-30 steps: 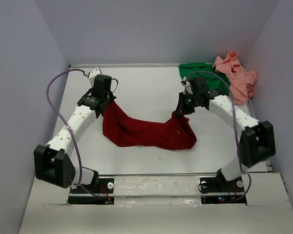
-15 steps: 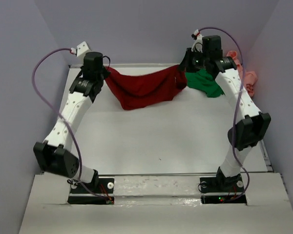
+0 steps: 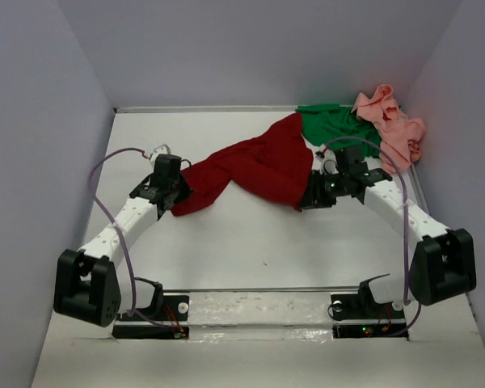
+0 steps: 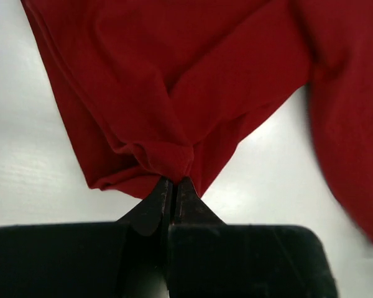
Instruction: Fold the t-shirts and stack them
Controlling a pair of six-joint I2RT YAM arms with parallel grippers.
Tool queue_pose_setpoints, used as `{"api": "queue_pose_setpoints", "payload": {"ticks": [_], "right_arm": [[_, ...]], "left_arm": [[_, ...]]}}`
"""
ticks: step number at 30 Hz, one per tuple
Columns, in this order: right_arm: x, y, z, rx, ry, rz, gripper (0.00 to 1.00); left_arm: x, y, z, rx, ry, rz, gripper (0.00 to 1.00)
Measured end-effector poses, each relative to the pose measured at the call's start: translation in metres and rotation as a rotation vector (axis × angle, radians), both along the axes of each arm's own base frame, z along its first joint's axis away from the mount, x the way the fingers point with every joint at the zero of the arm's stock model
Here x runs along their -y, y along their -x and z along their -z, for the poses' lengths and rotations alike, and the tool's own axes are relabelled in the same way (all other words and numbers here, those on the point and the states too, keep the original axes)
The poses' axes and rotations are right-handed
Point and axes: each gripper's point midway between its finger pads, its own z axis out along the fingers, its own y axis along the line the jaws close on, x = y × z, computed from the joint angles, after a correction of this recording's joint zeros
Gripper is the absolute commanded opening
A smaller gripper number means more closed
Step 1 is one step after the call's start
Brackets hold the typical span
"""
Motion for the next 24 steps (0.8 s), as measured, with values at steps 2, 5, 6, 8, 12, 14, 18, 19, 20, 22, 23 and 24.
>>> {"api": "queue_pose_setpoints", "payload": {"ticks": [2,5,6,8,12,14,18,19,20,22,23,24], "right_arm": [[0.005,0.026,0.052,-0.170,0.051,0.002,0.75],[0.008,0.056,0.080,-0.299,0.108,-0.005,0.82],[0.007,0.055,0.077,-0.285,0.113,-0.005,0.82],[0.005,0.044,0.063,-0.227,0.115,0.007,0.83],[-0.002,0.011,0.024,-0.090,0.088,0.027,0.82],[-0.005,-0.002,0.009,-0.039,0.078,0.034,0.81],[-0.012,-0.026,0.013,-0.015,0.076,0.040,0.79],[-0.014,-0.030,0.020,-0.025,0.079,0.040,0.79],[-0.016,-0.035,0.031,-0.040,0.084,0.040,0.79],[-0.018,-0.043,0.052,-0.065,0.095,0.041,0.77],[-0.018,-0.045,0.058,-0.072,0.099,0.042,0.77],[-0.019,-0.048,0.070,-0.090,0.108,0.045,0.77]], "left_arm": [[0.004,0.018,0.048,-0.144,-0.014,0.036,0.05],[0.010,0.031,0.069,-0.218,-0.007,0.071,0.11],[0.013,0.029,0.067,-0.206,0.000,0.081,0.23],[0.015,0.026,0.062,-0.185,0.003,0.088,0.29],[0.014,0.022,0.051,-0.148,0.007,0.082,0.30],[0.012,0.019,0.042,-0.120,0.001,0.072,0.30],[0.007,0.015,0.021,-0.061,-0.007,0.051,0.30],[0.006,0.014,0.014,-0.040,-0.007,0.047,0.30],[0.005,0.013,0.008,-0.023,-0.007,0.043,0.30],[0.004,0.013,0.004,-0.012,-0.010,0.039,0.20],[0.004,0.014,0.004,-0.012,-0.011,0.039,0.08],[0.004,0.014,0.005,-0.013,-0.013,0.039,0.00]]}}
